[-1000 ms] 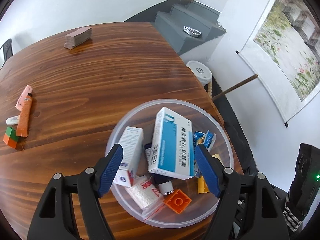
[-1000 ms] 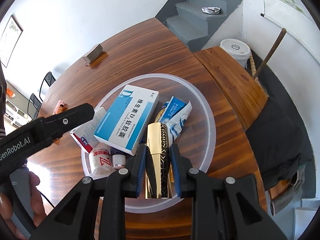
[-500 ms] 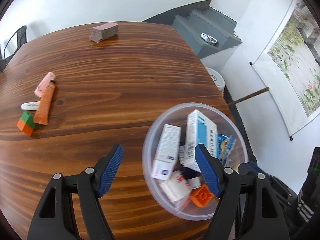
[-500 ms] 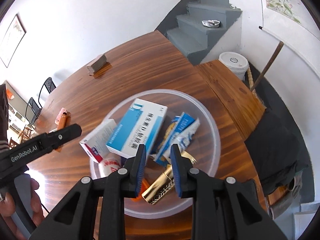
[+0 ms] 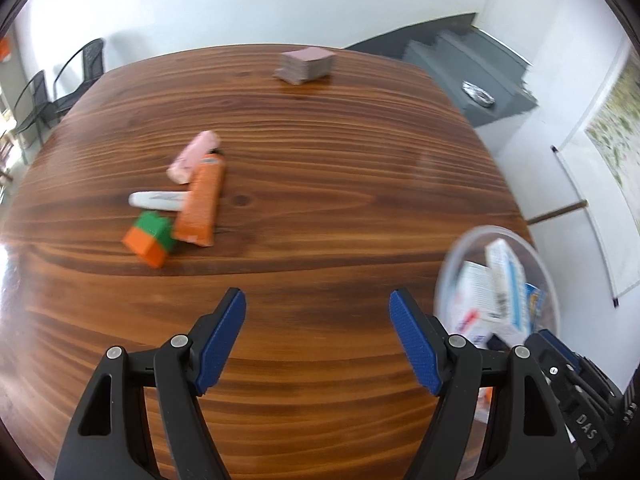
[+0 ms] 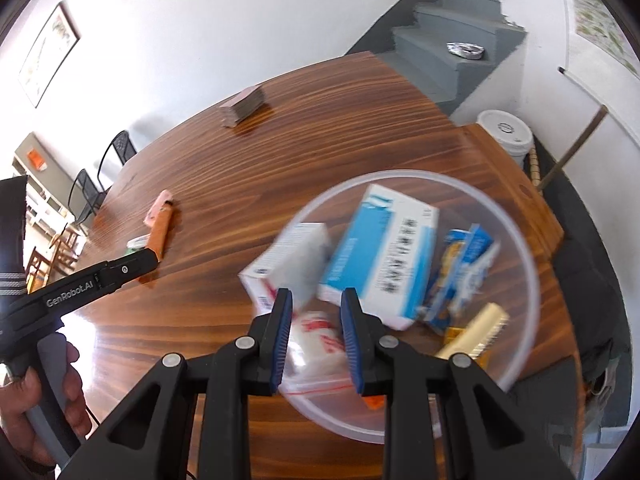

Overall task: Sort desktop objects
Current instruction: 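Move both tools back and grasp the green-orange stacked block with the left tool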

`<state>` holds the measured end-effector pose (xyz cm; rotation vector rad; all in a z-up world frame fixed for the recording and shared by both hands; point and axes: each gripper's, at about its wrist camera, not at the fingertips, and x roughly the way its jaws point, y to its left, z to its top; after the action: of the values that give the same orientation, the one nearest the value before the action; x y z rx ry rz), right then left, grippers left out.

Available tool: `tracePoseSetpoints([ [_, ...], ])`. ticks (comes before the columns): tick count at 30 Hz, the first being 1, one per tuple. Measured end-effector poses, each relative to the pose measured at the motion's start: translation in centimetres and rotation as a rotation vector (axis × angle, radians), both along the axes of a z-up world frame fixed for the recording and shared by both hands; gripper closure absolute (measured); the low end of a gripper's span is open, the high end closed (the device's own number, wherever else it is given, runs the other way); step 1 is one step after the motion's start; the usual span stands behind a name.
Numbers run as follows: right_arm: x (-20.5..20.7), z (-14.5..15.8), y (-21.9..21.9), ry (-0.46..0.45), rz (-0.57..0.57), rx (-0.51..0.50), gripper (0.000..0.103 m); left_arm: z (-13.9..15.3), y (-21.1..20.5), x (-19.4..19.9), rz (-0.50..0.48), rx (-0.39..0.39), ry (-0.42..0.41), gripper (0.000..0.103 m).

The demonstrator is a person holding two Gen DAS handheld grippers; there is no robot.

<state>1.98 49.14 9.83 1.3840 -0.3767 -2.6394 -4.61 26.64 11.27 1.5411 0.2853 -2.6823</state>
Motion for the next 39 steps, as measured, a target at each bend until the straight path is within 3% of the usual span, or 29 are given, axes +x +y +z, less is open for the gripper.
tracePoseSetpoints([
  [2,-0.4,-0.1,-1.2,-0.008,0.015,-0.001,0.073,-0.4,-2.1,0.1,0.029,-0.011,-0.008,0.025],
  [6,-1.1,-0.4,-3.9,-0.017,0.05,0.005,0.059,-1.4,-6.1,0.0,0.086,-0.025,-0.028,0.025],
  [16,-3.3,-2.2,-10.6,-0.072,0.143,0.032,0.056,-3.2,-13.9,-1.4,0.14,-0.076,-0.049,0.025],
  [29,-7.4,-3.9,-17.5,-0.107,0.211,0.063,0.056,-7.0,-15.5,-4.8,-0.005,-0.118,-0.083,0.025],
  [39,-10.5,-4.4,-20.9,-0.096,0.224,0.068,0.056,-7.5,-16.4,-5.6,-0.022,-0.062,-0.066,0.027],
])
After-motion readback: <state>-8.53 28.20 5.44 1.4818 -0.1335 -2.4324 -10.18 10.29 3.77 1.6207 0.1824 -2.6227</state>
